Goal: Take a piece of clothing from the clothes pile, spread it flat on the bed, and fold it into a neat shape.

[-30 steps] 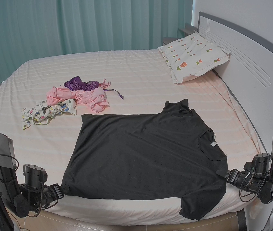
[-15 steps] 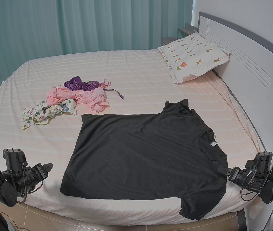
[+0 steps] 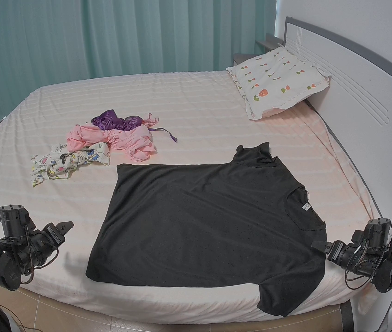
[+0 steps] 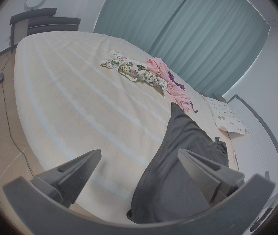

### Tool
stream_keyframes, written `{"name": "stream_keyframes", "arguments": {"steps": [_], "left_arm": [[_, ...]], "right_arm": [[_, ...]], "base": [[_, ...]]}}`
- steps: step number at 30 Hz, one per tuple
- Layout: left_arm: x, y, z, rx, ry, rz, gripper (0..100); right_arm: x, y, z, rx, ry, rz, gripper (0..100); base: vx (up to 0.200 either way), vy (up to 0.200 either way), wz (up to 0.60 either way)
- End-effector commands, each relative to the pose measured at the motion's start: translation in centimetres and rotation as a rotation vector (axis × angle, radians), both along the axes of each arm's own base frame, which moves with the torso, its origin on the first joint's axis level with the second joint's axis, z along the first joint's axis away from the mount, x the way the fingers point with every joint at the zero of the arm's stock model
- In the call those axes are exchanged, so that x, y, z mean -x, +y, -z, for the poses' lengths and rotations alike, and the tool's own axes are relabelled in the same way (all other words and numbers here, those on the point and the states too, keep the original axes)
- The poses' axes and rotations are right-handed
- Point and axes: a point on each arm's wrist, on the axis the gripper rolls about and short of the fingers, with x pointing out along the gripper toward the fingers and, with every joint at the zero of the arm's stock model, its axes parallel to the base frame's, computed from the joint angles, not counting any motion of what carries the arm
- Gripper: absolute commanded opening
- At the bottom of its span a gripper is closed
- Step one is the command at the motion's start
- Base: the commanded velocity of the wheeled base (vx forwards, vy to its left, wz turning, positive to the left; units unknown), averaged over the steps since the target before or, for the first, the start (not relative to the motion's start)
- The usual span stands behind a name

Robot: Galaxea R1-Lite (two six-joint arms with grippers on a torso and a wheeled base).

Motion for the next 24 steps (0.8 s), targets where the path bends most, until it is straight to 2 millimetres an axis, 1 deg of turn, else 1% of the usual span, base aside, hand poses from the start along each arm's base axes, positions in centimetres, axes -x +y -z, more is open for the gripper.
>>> {"name": "stream_keyframes", "arguments": {"steps": [1, 10, 15, 18, 20, 22, 23, 24], "left_arm": [[-0.1, 0.0, 0.0, 0.002, -0.001, -0.001, 100], [-0.1, 0.0, 0.4, 0.006, 0.014, 0.001, 100], [-0.3, 0.0, 0.7, 0.008, 0.021, 0.002, 100], [-0.3, 0.0, 0.9, 0.008, 0.032, 0.001, 100], [-0.3, 0.0, 1.1, 0.010, 0.038, 0.002, 100], [-0.4, -0.2, 1.2, 0.021, 0.042, 0.003, 100], [-0.4, -0.2, 1.2, 0.024, 0.042, 0.001, 100], [-0.5, -0.4, 1.2, 0.051, 0.038, -0.006, 100]], "right_arm": [[0.4, 0.0, 0.0, 0.000, 0.007, -0.001, 100], [0.3, 0.0, 0.0, 0.000, 0.006, -0.001, 100], [0.3, 0.0, 0.0, 0.000, 0.003, -0.001, 100], [0.2, -0.1, -0.4, 0.005, -0.020, 0.004, 100], [0.2, -0.2, -0.9, 0.014, -0.042, 0.017, 100], [-0.1, -0.4, -1.8, 0.030, -0.093, 0.047, 100], [-0.1, -0.5, -1.9, 0.031, -0.095, 0.050, 100], [-0.3, -0.7, -2.2, 0.040, -0.118, 0.068, 100]], "base": [[0.000, 0.200, 0.00], [0.000, 0.200, 0.00], [0.000, 0.000, 0.00], [0.000, 0.000, 0.00], [0.000, 0.000, 0.00], [0.000, 0.000, 0.00], [0.000, 0.000, 0.00], [0.000, 0.000, 0.00]]}}
